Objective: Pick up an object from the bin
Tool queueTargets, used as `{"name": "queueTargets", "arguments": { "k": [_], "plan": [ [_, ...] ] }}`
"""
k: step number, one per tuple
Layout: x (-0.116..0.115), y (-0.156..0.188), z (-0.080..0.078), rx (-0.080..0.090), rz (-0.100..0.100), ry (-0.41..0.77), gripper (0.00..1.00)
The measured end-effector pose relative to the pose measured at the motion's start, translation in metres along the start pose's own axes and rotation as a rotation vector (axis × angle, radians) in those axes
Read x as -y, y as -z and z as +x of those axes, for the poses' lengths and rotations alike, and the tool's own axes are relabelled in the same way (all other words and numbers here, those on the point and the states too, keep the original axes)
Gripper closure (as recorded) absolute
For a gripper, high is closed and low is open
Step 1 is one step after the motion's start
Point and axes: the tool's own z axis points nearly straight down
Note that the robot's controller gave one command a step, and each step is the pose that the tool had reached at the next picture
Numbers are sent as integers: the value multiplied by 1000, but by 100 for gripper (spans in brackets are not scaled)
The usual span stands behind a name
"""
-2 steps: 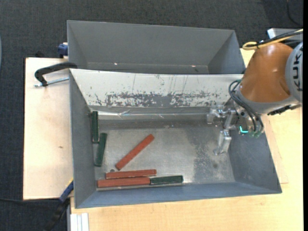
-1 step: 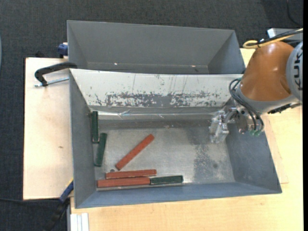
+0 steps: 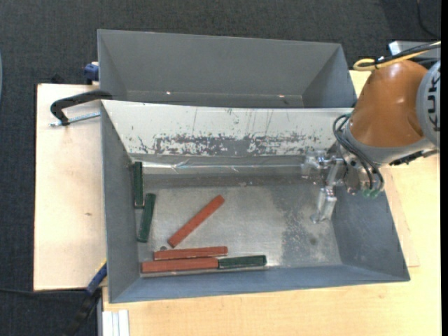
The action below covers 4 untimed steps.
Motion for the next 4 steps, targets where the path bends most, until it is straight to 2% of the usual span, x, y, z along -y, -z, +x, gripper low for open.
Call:
{"name": "queueTargets", "arguments": {
  "k": [1,2,3,4],
  "plan": [
    [0,0,0,0,0,0,100],
    [0,0,0,0,0,0,0],
    [0,0,0,0,0,0,0],
    [-160,49,-26,9,-3,239,100]
  ]
}}
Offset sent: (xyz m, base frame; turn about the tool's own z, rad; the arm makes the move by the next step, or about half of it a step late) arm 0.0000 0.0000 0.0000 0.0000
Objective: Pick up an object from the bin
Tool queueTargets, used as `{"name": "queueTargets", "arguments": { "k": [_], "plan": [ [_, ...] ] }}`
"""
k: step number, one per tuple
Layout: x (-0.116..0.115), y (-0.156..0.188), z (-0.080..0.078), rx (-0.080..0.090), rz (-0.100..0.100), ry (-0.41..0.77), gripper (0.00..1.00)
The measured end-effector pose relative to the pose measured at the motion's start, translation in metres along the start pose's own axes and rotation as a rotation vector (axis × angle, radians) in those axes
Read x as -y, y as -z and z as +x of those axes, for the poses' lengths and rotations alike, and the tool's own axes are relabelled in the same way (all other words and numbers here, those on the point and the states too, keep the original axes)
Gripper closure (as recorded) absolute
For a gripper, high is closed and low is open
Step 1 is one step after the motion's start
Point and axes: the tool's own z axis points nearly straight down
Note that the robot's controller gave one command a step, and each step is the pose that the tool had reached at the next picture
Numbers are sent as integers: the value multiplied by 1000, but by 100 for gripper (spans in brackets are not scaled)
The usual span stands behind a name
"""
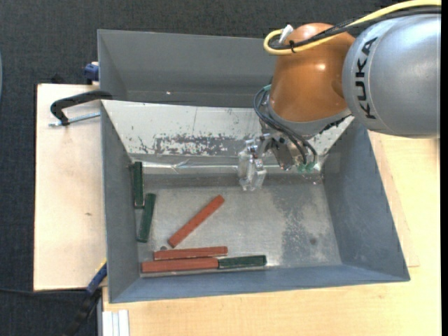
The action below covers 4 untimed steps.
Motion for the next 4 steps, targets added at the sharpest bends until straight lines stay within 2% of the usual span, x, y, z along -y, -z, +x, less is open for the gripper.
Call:
{"name": "queueTargets", "arguments": {
  "k": [1,2,3,4],
  "plan": [
    [3,-1,1,-3,2,-5,0],
    [3,-1,1,-3,2,-5,0],
    [-30,-48,16,-2,3,-12,0],
    [-46,-92,4,-5,-1,-25,0]
  ]
}}
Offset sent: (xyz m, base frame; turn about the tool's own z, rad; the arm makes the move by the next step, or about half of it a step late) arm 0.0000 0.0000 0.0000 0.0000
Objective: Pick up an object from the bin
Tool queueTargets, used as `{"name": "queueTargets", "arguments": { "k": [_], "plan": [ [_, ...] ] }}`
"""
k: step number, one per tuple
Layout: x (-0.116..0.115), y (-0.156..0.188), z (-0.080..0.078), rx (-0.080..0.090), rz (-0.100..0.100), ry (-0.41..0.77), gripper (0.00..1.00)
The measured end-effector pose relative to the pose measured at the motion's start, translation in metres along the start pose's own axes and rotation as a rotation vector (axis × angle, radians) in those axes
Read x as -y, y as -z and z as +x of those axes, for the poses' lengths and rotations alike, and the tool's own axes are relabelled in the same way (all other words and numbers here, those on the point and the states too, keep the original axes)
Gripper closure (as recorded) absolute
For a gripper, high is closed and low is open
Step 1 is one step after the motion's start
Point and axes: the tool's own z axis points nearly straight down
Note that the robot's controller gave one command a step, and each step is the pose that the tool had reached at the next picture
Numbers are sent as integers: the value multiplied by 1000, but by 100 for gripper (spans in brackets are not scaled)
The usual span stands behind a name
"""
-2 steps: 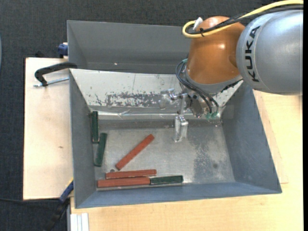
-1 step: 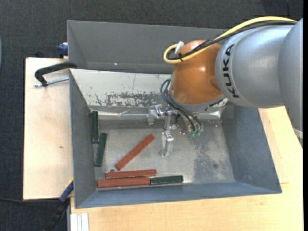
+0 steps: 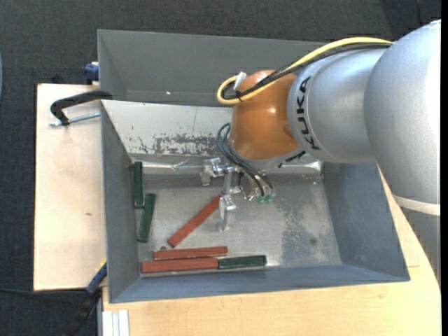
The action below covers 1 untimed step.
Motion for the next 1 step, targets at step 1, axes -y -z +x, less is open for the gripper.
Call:
{"name": "queueTargets", "arguments": {
  "k": [1],
  "plan": [
    [-18,-21,-10,-3,2,138,100]
  ]
}}
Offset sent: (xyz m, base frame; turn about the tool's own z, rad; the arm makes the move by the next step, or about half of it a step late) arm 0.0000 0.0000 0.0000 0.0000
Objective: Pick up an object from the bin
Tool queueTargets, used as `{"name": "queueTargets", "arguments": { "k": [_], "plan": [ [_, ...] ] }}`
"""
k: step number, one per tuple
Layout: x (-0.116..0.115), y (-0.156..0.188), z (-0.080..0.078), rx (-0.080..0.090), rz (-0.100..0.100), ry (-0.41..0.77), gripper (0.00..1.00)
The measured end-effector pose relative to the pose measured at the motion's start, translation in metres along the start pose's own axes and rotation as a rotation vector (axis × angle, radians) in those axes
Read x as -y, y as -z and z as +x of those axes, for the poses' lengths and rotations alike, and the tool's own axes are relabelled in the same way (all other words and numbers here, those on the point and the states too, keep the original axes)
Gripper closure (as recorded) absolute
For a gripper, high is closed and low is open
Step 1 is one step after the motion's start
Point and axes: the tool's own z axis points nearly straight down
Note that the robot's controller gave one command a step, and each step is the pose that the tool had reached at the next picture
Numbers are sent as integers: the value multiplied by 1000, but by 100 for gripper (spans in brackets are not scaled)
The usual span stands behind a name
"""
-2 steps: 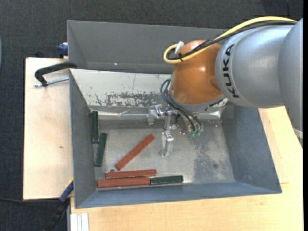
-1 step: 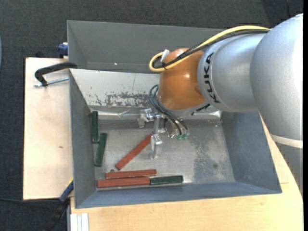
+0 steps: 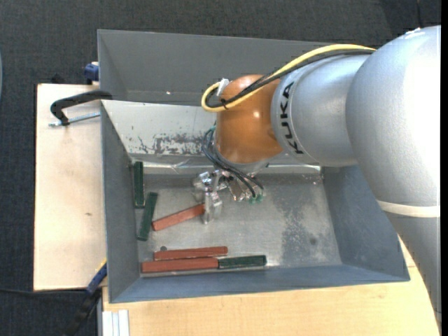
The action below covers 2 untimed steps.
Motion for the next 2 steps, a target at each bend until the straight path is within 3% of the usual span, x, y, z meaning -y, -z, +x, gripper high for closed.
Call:
{"name": "queueTargets", "arguments": {
  "k": [1,2],
  "plan": [
    [0,0,0,0,0,0,100],
    [-43,160,16,6,0,-23,100]
  ]
}}
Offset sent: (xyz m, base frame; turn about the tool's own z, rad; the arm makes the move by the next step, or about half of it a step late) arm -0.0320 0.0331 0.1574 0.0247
